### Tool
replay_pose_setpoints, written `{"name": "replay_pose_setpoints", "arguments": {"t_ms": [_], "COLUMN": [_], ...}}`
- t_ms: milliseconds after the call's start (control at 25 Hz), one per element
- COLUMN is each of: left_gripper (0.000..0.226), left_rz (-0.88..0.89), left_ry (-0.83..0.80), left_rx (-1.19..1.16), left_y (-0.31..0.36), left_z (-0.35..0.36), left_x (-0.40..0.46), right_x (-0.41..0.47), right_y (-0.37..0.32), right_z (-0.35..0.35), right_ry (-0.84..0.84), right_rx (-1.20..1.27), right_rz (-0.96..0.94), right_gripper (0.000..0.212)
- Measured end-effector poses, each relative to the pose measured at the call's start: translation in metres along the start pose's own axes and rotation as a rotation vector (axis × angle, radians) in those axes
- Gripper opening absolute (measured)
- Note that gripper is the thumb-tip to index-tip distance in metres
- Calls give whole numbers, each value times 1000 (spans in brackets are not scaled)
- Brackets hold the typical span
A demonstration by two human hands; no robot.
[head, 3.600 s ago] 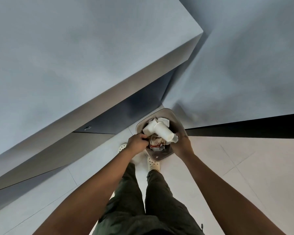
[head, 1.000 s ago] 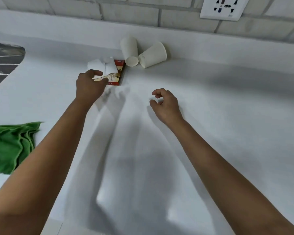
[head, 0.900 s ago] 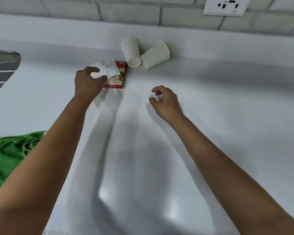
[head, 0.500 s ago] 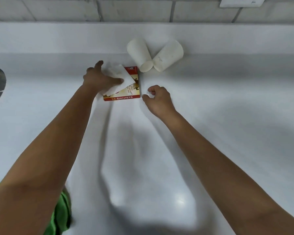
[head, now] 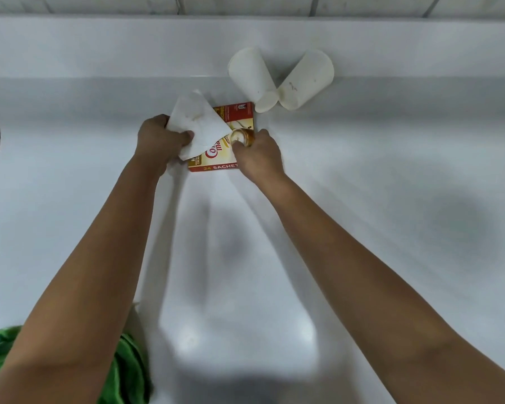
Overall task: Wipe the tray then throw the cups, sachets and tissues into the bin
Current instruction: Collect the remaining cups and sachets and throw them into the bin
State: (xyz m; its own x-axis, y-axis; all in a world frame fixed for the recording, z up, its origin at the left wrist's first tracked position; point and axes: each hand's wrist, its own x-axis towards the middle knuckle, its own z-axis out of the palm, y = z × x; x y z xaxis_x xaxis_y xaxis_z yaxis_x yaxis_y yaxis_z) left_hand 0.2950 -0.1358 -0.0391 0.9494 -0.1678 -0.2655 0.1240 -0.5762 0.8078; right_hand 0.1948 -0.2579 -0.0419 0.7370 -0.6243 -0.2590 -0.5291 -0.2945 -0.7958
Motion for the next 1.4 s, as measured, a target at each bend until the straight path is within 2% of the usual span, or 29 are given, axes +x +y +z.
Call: {"name": "replay_pose_setpoints", "arguments": {"t_ms": [160,280,440,560,680,800,920,1080,1200,1400], "left_gripper": [35,33,7,13,13,13,14,30,39,40], "left_rz": [-69,-74,-32,-3,31,84,95,103,123,211], "left_ry": [-50,-43,-85,-142,-237,-311,-356,-477,-586,-765], "left_rx": [-176,-324,-448,-485,-492,-471,-425,-366,-322,-211], "left_y": [-5,-2,11,23,39,55,70,86,95,105], "left_z": [-9,-13,-7,8,34,67,106,177,225,307], "left_x": [-7,-20,-53,-81,-119,-161,-209,-299,-365,-473], "right_x": [-11,-22,-41,-61,-89,-119,-153,-218,-265,-339], "right_y": [0,7,23,45,77,113,158,228,276,357], "right_z": [-9,-24,-60,-93,-132,-173,-216,-286,-334,-412], "right_ry": [-62,-53,53,171,315,410,498,605,677,837], "right_rx": [211,269,309,360,396,420,434,475,494,510], "right_rz": [9,-22,-64,-88,-109,-101,-50,31,76,185], "right_gripper": [25,9,7,8,21,25,23,19,4,2]}}
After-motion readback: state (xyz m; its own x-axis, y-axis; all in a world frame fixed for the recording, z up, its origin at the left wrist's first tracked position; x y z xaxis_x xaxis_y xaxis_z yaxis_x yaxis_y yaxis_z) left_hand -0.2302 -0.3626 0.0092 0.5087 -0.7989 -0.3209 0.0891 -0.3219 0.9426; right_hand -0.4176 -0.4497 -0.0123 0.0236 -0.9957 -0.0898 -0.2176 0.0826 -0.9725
